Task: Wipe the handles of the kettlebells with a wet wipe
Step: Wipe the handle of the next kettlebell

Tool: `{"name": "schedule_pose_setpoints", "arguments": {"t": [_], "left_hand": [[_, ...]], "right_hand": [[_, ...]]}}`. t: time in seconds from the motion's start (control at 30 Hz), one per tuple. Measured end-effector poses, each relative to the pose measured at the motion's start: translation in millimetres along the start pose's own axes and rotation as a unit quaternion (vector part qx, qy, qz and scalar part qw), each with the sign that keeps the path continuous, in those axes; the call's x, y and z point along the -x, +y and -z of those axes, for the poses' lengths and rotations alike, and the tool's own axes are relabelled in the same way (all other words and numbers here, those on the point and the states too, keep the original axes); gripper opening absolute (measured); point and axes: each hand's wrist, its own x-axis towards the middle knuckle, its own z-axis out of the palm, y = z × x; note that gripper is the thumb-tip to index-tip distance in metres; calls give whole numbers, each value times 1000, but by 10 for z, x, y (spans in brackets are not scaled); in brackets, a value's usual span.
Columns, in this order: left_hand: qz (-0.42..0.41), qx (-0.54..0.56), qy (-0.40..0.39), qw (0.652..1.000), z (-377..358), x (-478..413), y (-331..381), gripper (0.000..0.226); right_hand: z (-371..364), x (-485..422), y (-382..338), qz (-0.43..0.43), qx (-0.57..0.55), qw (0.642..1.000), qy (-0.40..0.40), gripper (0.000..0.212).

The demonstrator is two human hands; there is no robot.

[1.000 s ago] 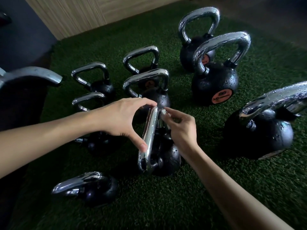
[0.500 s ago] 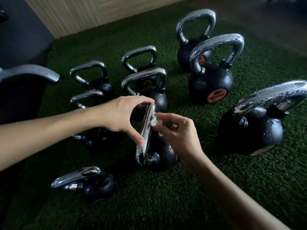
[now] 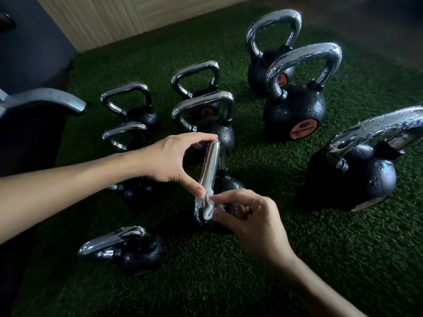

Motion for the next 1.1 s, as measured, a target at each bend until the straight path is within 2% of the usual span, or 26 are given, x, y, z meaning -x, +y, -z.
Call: {"name": "schedule_pose_setpoints", "arguments": {"t": [0.1,0.2,0.33,0.47,0.57,0.67,0.87,0.97,1.03,1.1], "left_hand": [[9,9,4,1000,1,-6,-26,136],[29,33,44,998,-90,-22,65,126],[20,3,96,995,-236,-28,158,116],[25,-1,101,995,-245,4,137,111],[36,-10,106,994,-245,86,72,109],[55,-9,105,993,-214,201,-129,108],[59,64,91,992,-260,368,-457,107],[54,74,84,992,-243,347,-511,107],[44,72,76,993,-231,317,-525,105],[38,74,68,994,-223,302,-545,104]], "right_hand": [[-30,63,156,59,56,997,2,23],[-22,65,312,88,103,991,-3,24],[23,-5,461,133,194,972,-25,19],[73,-82,443,107,189,975,-42,23],[141,-176,396,32,147,989,-10,26],[199,-296,389,-14,107,993,-39,21],[-38,-487,220,46,137,982,-120,14],[-199,-639,201,67,212,958,-182,20],[-250,-659,164,97,311,922,-210,16],[-310,-629,130,149,396,884,-197,15]]}}
